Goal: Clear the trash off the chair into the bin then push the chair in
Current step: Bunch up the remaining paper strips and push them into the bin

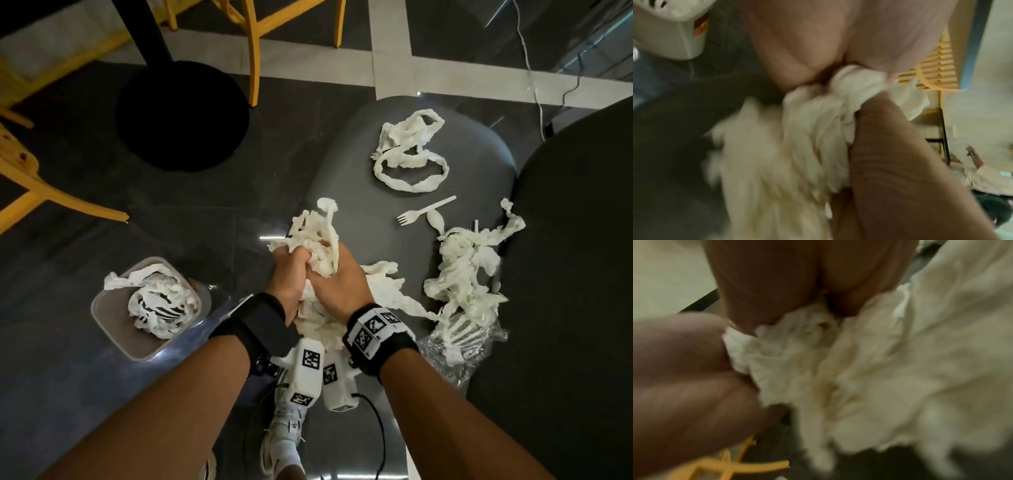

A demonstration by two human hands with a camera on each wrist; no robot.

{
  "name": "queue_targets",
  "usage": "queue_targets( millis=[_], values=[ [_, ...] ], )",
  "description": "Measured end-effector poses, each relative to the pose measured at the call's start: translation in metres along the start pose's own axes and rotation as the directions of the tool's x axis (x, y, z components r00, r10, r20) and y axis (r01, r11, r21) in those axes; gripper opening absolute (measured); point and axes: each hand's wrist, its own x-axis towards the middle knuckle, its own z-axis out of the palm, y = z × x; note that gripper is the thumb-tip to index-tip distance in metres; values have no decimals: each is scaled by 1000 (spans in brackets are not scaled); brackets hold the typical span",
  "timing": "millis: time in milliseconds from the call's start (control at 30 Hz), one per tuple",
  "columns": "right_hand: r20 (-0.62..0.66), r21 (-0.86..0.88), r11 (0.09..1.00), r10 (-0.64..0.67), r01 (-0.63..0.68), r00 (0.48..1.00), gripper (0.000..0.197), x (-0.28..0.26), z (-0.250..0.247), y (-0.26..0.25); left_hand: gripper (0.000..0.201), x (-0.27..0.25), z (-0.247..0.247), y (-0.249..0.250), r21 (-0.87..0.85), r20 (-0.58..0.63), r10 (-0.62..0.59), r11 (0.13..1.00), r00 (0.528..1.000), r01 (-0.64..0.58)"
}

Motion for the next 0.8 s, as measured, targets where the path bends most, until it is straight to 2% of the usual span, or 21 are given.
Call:
queue_targets(
  millis=[100, 200, 300, 400, 533, 633, 700, 800],
  values=[
    [-60, -139, 985, -111, 101, 992, 43, -2, 3, -13, 50, 0, -17, 7, 74, 75, 13, 997, 997, -19],
    [-66, -71, 992, -112, 107, 992, 49, -3, 8, -33, 42, -7, -40, 12, 19, 89, -15, 1000, 996, 13],
    [-68, 5, 993, -121, 122, 990, 50, 0, 20, -55, 34, -11, -74, 13, -69, -19, -15, 998, 1000, 13],
    [-31, 45, 988, -145, 146, 989, 49, 1, 47, -75, 40, -5, -124, 6, -68, -142, -22, 998, 990, 12],
    [59, 47, 983, -179, 177, 982, 41, -5, 96, -92, 14, 1, -198, -15, -70, -283, -78, 996, 956, 61],
    [158, 96, 977, -204, 191, 966, 39, -12, 142, -106, 13, 4, -264, -37, -46, -400, -133, 991, 907, 125],
    [219, 147, 965, -245, 216, 945, 32, -19, 180, -118, 15, 8, -307, -53, 67, -480, -124, 982, 868, 177],
    [323, 218, 951, -282, 219, 903, 21, -28, 246, -132, 29, 16, -362, -82, 189, -584, -105, 947, 805, 261]
  ],
)
